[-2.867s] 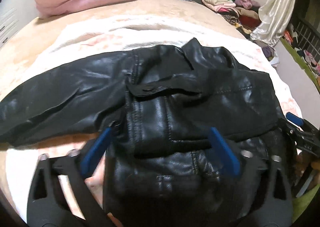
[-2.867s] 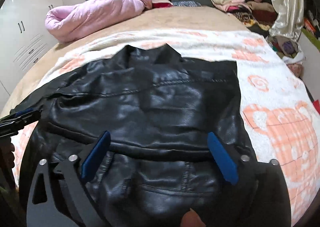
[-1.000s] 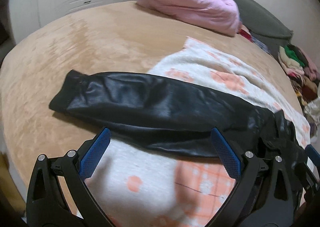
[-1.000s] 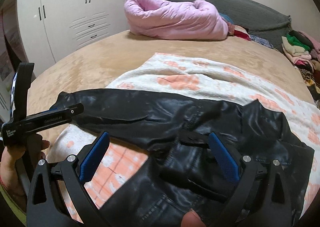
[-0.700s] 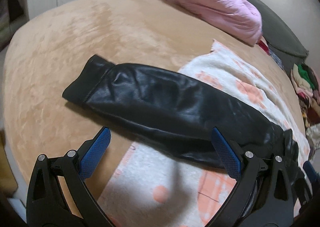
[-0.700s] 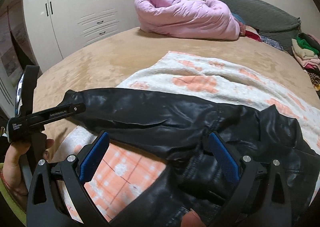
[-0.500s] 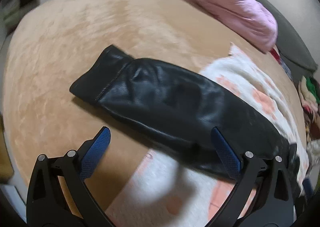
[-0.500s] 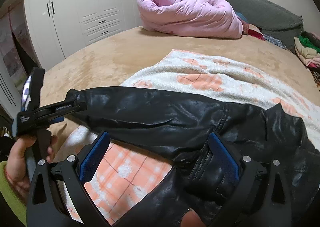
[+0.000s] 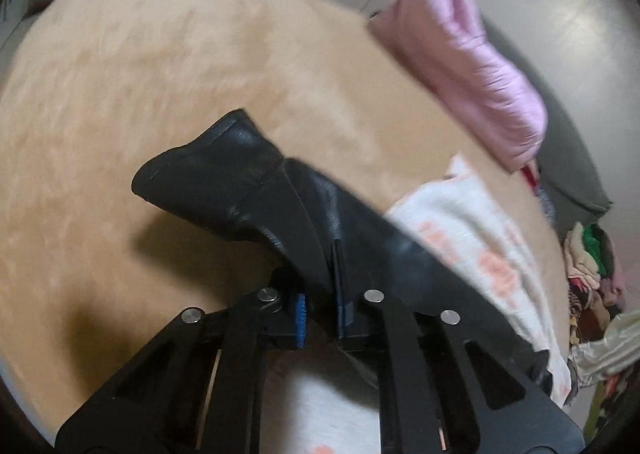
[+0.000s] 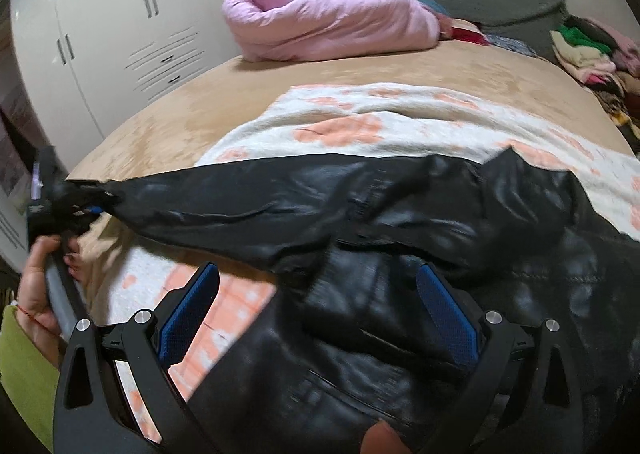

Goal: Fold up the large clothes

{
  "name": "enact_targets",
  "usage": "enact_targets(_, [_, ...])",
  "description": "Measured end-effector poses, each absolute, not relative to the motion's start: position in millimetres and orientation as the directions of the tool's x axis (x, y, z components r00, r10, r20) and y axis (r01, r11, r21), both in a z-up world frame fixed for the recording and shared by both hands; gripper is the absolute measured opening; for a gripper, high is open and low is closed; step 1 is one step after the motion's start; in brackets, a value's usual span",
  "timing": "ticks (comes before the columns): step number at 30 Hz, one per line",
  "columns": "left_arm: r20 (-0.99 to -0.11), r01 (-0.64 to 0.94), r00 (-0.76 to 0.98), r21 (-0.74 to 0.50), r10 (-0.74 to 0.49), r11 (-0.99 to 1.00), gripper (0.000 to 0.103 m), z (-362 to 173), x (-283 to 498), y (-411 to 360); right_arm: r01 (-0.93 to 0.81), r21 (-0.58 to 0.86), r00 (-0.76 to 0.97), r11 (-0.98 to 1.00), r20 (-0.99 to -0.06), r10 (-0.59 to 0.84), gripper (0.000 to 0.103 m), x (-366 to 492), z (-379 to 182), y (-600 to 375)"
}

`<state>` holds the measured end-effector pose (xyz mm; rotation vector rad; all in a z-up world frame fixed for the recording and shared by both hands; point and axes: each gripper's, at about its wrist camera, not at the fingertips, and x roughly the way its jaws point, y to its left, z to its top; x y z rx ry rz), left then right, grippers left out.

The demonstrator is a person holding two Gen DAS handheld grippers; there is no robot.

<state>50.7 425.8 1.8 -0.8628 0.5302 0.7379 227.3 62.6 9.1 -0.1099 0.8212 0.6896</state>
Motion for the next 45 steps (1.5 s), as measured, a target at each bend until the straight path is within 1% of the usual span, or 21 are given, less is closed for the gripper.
enact_targets(4, [-0.582,-0.689,0.716,-0.497,0.386,0.527,0.001,40.3,43.7,401.3,-0.559,0.168,0.511,0.812,-0.701,0.498,0.099,225.6,11.0,29.9])
enact_targets(8, [-0.505,-0.621,0.776,-0.505,0.379,0.599,0.0,75.8,50.3,377.3,-0.497,0.193,0.542,0.846,-0.692,0.477,0.099,225.2,13.1,-9.7])
enact_targets(13, [-0.449,-0.557,0.819,-0.47,0.358,0.685,0.0,118.8,65.8,341.1,-0.427,0.211,0.574,0.879,-0.688,0.444,0.099,224.0,13.6,-54.9])
enact_targets(19, [-0.381,-0.411,0.887,-0.397,0.26,0.82,0.0,167.8,102.8,266.6,-0.351,0.252,0.608,0.902,-0.67,0.425,0.099,219.4,17.2,-108.0])
enact_targets(25, [-0.347,-0.274,0.925,-0.328,0.155,0.904,0.0,192.8,132.8,190.0,-0.284,0.288,0.659,0.915,-0.635,0.404,0.099,216.4,29.4,-159.8])
enact_targets(31, [-0.356,-0.163,0.933,-0.291,0.051,0.943,0.0,191.1,153.9,139.9,-0.226,0.323,0.702,0.919,-0.6,0.384,0.099,209.2,36.5,-208.3])
enact_targets(34, [-0.378,-0.104,0.926,-0.267,-0.005,0.958,0.0,184.6,166.0,110.3,-0.191,0.346,0.717,0.919,-0.59,0.371,0.099,207.3,36.6,-230.2])
enact_targets(38, [-0.434,-0.052,0.899,-0.23,-0.055,0.972,0.0,161.8,184.8,82.5,-0.144,0.375,0.733,0.916,-0.581,0.354,0.099,205.6,33.8,-258.8])
enact_targets(45, [-0.571,0.024,0.816,-0.126,-0.093,0.992,0.0,100.0,208.0,27.3,-0.069,0.423,0.749,0.903,-0.576,0.327,0.099,202.1,26.4,-298.1])
